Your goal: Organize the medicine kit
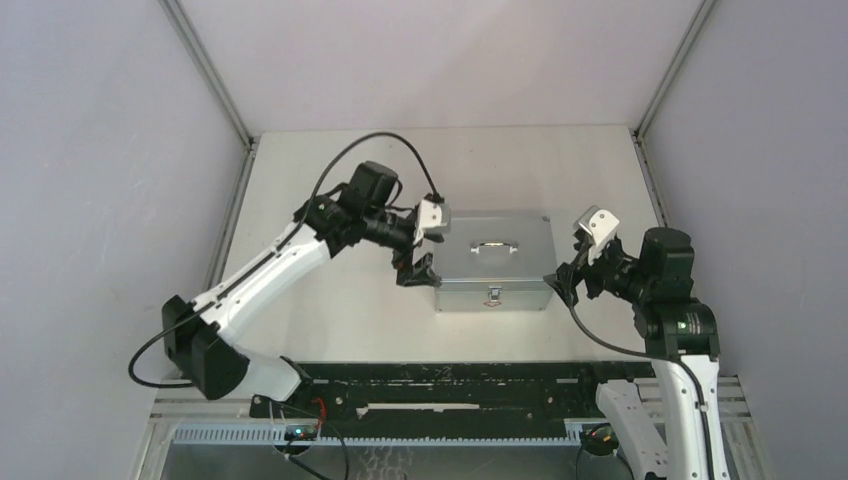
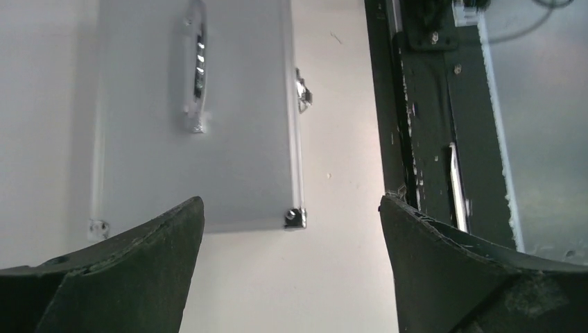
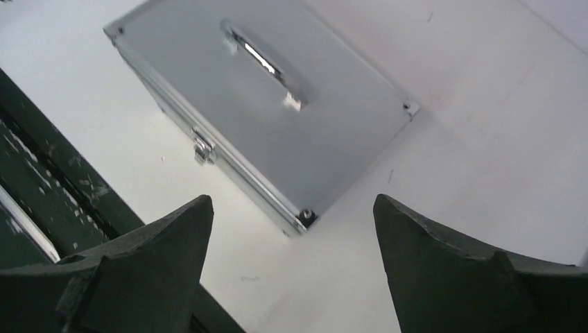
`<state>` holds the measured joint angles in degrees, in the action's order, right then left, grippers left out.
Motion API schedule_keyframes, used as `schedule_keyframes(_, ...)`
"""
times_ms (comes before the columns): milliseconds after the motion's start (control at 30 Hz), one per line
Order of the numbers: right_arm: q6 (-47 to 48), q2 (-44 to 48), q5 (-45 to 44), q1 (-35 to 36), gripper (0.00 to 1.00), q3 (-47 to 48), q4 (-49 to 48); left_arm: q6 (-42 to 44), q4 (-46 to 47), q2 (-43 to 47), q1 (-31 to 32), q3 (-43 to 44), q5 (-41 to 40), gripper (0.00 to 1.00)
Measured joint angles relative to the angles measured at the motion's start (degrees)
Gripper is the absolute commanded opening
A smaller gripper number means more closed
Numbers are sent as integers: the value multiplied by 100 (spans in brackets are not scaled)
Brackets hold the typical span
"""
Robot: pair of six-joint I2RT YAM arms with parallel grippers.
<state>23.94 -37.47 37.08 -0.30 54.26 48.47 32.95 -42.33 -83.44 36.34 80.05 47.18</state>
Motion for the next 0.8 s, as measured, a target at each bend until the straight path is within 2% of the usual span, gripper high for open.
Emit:
schedule_keyframes(167,890,107,-267,44,83,9,761,144,306,667,452,-841,-715,100)
schedule_keyframes(333,1281,-238,-918,597,80,-688,776,-496,1322,433,459,-953,-1635,100)
schedule_keyframes(433,1296,-492,-1517,1141,78,-1357,452,-955,1733,-70,415,-695,-1928,100)
schedule_keyframes(533,1279,-793,-1915,1392,74,-1753,44,-1370,2052,-748,372,-297,-2055,98)
schedule_keyframes(667,1268,-1285,-2149,1410,71,-1740,-815,-1729,2306,-1220,293,-260,-2157,96)
schedule_keyframes(800,1261,-1974,-2177,1416,71,-1508,-1338,-2055,2924,-1108,131,-699,-2120,93)
